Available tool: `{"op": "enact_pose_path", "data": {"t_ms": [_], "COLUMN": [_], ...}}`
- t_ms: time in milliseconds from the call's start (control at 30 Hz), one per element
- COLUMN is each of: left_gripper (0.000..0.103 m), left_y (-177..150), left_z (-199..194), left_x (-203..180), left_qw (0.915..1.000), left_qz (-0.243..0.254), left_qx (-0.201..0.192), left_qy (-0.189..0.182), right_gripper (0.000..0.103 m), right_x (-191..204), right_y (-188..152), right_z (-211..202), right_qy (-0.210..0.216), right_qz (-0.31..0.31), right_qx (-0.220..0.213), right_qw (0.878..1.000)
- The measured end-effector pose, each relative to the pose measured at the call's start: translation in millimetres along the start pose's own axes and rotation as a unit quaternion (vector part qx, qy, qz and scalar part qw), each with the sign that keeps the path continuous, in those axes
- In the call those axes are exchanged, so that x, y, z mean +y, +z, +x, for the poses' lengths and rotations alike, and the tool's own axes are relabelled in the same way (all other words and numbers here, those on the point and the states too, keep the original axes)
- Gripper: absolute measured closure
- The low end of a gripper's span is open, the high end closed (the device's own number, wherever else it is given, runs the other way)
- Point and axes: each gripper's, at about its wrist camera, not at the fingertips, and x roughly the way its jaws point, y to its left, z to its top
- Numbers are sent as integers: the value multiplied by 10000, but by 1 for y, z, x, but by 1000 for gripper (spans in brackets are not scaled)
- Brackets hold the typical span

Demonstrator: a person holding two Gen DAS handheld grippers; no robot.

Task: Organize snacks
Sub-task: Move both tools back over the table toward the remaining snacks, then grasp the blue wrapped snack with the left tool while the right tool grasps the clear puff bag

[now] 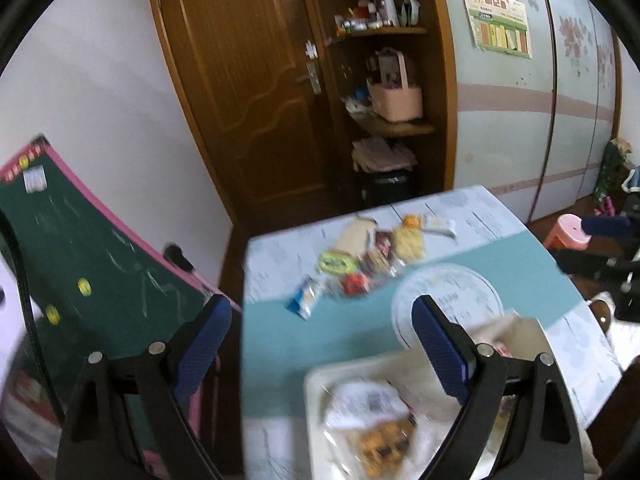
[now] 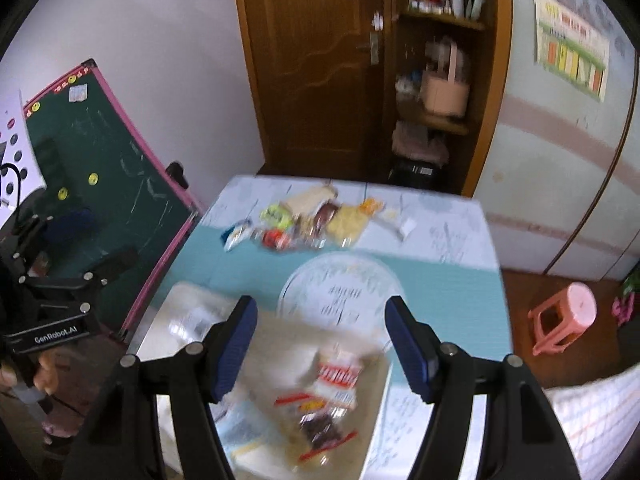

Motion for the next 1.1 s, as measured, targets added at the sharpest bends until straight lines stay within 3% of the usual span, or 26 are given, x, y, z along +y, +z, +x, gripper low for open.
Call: {"op": "enact_pose_path", "data": {"t_ms": [167, 400, 667, 767, 867, 1100], "left_gripper": [12, 12, 12, 12, 12, 12], "left_y": [31, 60, 86, 93, 90, 55], "left_z": [8, 27, 63, 100, 149, 264], "left_x": [11, 27, 32, 38, 48, 65], "left_qw": [9993, 9993, 9976, 9976, 9971, 9828], "left_qz": [190, 157, 422, 420, 316, 31], "left_qx": [-205, -151, -195, 75, 612, 1842], "left_qy": [254, 302, 518, 550, 328, -124], "right_gripper": [36, 36, 36, 36, 36, 36], "right_x": [-12, -35, -36, -39, -43, -54], "right_y": [40, 85, 120, 130, 137, 133], "right_z": [1, 23, 62, 89, 124, 216], "right_qy": [164, -62, -248, -254, -357, -414], "right_qz": [37, 313, 156, 213, 231, 415], "right_qx": [-300, -409, 1, 214, 456, 1179], "right_qw": [9994, 9987, 9996, 9992, 9981, 9913]}}
